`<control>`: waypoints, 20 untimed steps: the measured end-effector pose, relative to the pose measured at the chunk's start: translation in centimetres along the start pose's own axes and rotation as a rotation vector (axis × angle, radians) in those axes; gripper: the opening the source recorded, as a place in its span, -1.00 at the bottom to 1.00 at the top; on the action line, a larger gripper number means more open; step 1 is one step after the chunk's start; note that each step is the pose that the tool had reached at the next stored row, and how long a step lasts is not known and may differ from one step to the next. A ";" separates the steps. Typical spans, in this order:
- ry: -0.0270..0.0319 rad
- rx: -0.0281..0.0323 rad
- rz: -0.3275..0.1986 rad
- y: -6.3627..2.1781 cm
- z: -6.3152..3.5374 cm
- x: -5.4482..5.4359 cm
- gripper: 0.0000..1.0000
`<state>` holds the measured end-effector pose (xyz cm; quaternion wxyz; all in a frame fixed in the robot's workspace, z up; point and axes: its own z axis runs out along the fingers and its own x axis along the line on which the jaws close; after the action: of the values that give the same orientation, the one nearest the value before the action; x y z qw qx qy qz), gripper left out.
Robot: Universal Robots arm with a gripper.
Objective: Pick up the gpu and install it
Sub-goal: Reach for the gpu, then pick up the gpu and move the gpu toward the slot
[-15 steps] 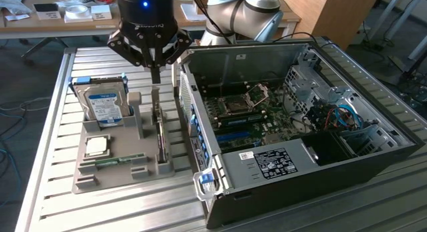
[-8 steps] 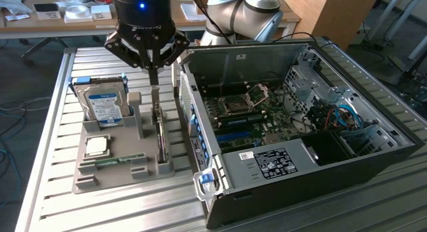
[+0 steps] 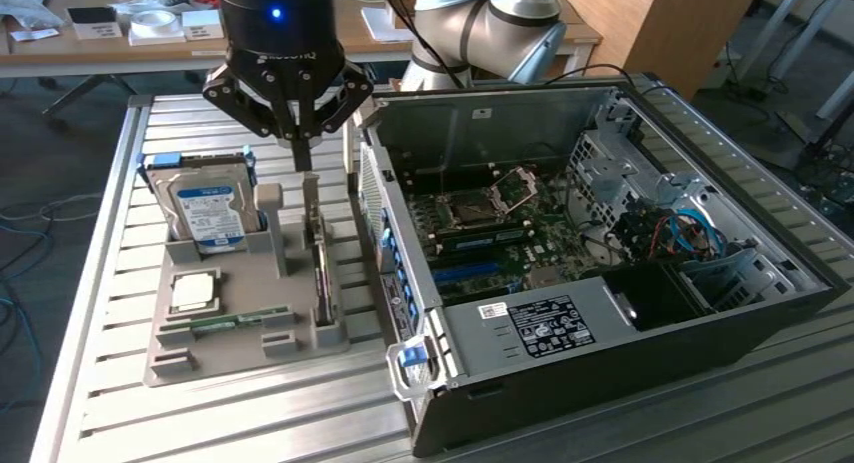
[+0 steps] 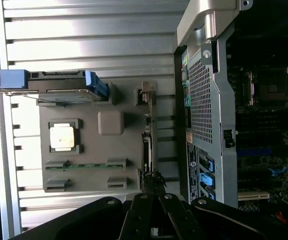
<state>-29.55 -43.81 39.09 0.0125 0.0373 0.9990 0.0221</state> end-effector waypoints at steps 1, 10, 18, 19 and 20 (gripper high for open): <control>0.0001 0.0000 0.000 0.00 0.00 0.0 -0.79; 0.0000 0.0001 0.000 0.00 0.00 0.0 -0.79; 0.0001 0.0001 0.000 0.00 0.00 0.0 -0.77; 0.0001 0.0001 0.000 0.00 -0.01 0.0 -0.66; 0.0000 0.0001 0.000 0.00 0.00 0.0 -0.54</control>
<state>-29.56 -43.81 39.10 0.0125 0.0374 0.9990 0.0221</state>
